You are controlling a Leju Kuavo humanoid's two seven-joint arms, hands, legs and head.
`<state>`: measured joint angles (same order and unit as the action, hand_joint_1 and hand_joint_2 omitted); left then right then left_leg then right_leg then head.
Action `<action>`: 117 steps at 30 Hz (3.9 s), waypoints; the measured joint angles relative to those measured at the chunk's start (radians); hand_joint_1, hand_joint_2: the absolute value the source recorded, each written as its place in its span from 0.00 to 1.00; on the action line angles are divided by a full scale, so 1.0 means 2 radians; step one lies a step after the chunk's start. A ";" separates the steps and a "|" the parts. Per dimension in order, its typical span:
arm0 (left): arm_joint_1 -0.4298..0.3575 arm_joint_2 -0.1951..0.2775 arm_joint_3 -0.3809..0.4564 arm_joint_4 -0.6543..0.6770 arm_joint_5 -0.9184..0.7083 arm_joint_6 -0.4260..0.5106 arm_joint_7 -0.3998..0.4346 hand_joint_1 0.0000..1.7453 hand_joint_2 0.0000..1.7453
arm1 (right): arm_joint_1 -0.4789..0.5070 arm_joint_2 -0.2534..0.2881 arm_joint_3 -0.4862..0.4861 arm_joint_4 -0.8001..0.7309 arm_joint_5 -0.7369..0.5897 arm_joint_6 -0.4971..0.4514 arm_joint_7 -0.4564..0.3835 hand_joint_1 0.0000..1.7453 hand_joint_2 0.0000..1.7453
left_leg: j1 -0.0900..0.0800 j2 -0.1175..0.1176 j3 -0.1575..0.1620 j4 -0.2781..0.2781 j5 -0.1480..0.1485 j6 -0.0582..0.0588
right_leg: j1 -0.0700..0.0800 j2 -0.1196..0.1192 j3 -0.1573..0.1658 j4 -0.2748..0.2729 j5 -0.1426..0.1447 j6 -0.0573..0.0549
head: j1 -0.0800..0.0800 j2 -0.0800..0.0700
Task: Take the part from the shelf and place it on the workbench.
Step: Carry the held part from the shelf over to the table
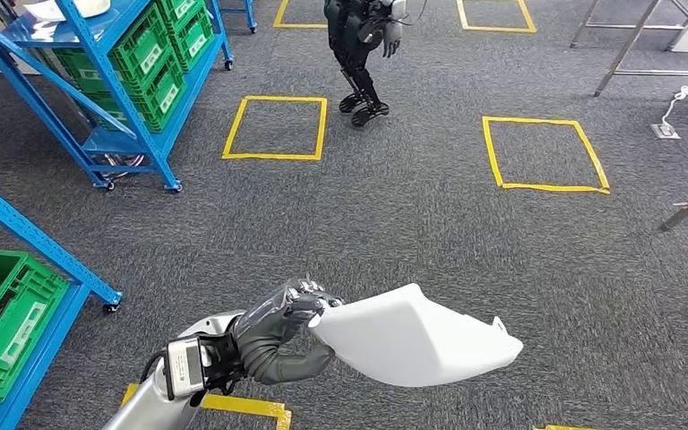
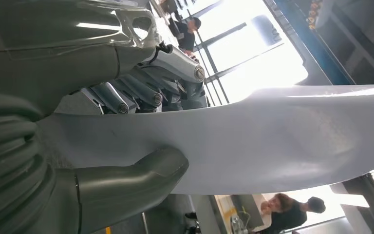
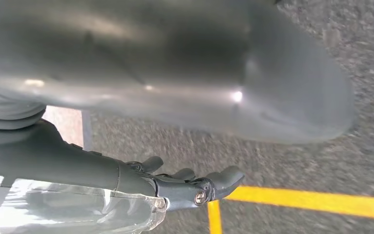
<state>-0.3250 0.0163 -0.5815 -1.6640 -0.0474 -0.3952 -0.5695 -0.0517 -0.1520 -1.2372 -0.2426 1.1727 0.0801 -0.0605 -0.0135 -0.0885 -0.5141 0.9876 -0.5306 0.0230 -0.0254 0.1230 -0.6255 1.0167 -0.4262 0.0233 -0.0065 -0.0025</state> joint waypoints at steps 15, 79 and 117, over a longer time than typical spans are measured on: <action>-0.002 -0.003 -0.002 0.000 0.005 0.001 -0.002 1.00 1.00 | 0.005 -0.005 -0.005 -0.003 0.001 -0.002 0.002 0.00 0.00 | -0.002 0.097 0.003 -0.001 0.001 -0.004 | 0.000 -0.089 0.016 0.006 -0.019 0.010 | 0.001 0.000; -0.005 -0.005 -0.032 0.026 0.023 -0.026 -0.001 1.00 1.00 | 0.005 -0.016 -0.029 -0.013 0.011 0.003 -0.013 0.00 0.00 | 0.000 0.100 -0.001 -0.002 0.002 -0.010 | 0.000 -0.076 0.020 -0.002 -0.015 0.000 | 0.003 0.000; 0.006 -0.005 -0.035 0.025 0.004 -0.031 -0.006 1.00 1.00 | -0.001 -0.009 -0.029 -0.015 0.023 0.000 -0.013 0.00 0.00 | 0.004 0.044 -0.075 0.140 -0.052 -0.015 | -0.002 -0.036 0.014 -0.002 -0.011 -0.011 | 0.001 0.000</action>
<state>-0.3125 0.0072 -0.6511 -1.6136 -0.0385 -0.4573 -0.5815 -0.0535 -0.1703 -1.2943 -0.2720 1.2182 0.0796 -0.0858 -0.0047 -0.0012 -0.6642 1.2672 -0.6351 -0.0069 -0.0292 0.0515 -0.5968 1.0120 -0.4483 0.0016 -0.0051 -0.0024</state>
